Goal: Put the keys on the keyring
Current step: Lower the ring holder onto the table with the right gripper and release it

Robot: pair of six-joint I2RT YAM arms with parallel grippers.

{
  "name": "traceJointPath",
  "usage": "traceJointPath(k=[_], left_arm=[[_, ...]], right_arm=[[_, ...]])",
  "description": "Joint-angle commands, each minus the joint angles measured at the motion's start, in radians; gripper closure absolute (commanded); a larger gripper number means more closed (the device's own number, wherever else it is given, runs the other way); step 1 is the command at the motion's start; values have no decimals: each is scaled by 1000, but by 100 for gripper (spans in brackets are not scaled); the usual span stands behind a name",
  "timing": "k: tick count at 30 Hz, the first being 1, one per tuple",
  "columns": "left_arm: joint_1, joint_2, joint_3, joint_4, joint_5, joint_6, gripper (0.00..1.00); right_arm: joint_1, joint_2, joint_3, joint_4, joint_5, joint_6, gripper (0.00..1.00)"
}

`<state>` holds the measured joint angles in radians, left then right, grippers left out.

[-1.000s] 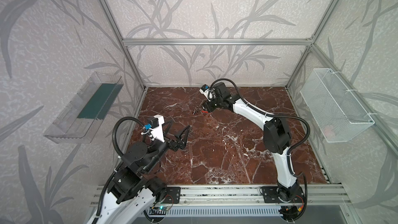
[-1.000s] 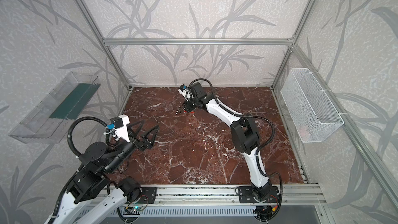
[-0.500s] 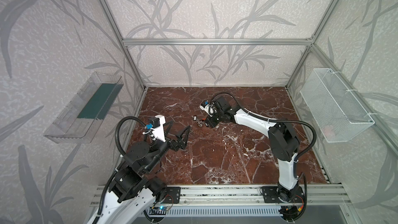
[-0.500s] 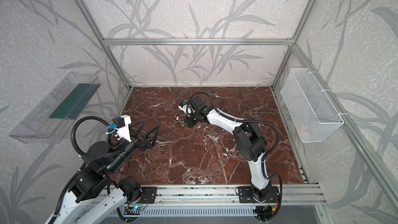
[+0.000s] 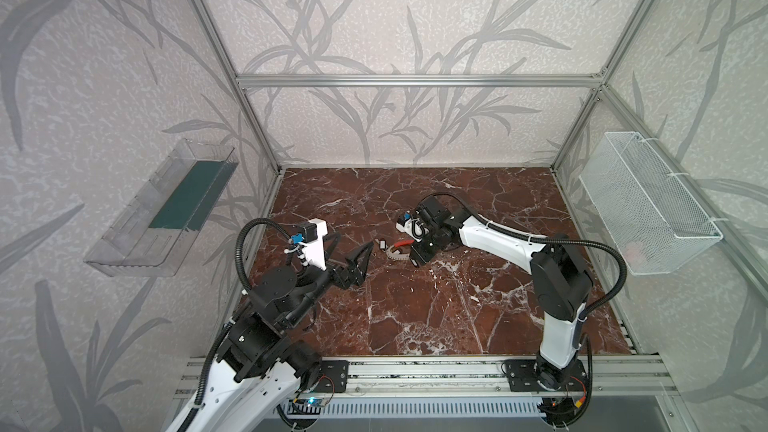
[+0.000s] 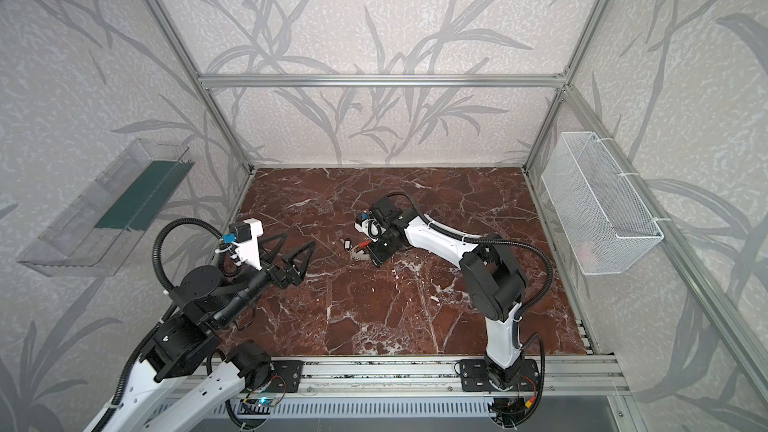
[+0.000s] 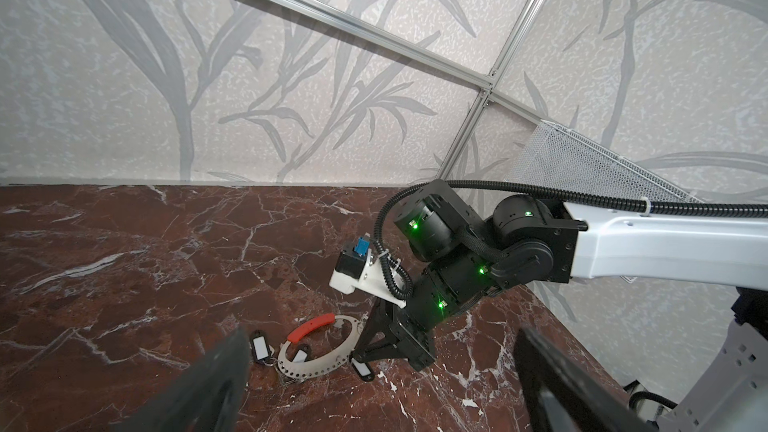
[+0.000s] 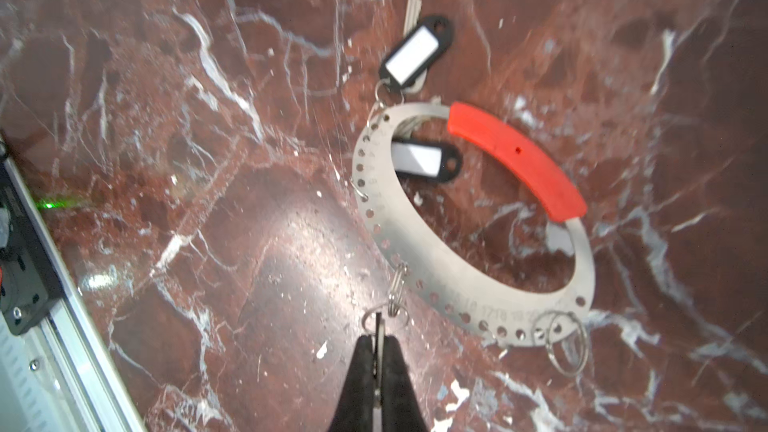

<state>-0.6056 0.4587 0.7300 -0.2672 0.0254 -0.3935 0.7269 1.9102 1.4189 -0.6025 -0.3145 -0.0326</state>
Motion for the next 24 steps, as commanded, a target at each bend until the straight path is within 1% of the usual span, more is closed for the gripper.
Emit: traceJointPath(k=[1, 6, 10, 13, 14, 15, 17, 19, 22, 24], left_arm=[[5, 9, -9, 33, 14, -7, 1], [5, 33, -10, 49, 23, -11, 1], [5, 52, -8, 59, 33, -16, 1], [5, 64, -5, 61, 37, -16, 1], [5, 66, -4, 62, 39, -16, 1], [5, 69, -4, 63, 40, -16, 1], [4, 71, -4, 65, 41, -16, 1], [4, 76, -2, 63, 36, -14, 1], [5, 86, 3, 53, 27, -12, 1], [5, 90, 6, 44, 19, -8, 1]], right_arm=[[2, -50, -42, -100, -2, 19, 100], [2, -68, -116, -108, -1, 35, 100], [0, -60, -140, -139, 2, 51, 100], [0, -71, -168, -140, -4, 59, 98], [0, -76, -176, -140, -4, 60, 96], [0, -80, -183, -141, -3, 61, 92], [0, -89, -191, -149, 6, 66, 79], [0, -103, -201, -153, 18, 71, 71], [-6, -137, -219, -143, 38, 90, 65], [-15, -165, -235, -130, 49, 107, 63]])
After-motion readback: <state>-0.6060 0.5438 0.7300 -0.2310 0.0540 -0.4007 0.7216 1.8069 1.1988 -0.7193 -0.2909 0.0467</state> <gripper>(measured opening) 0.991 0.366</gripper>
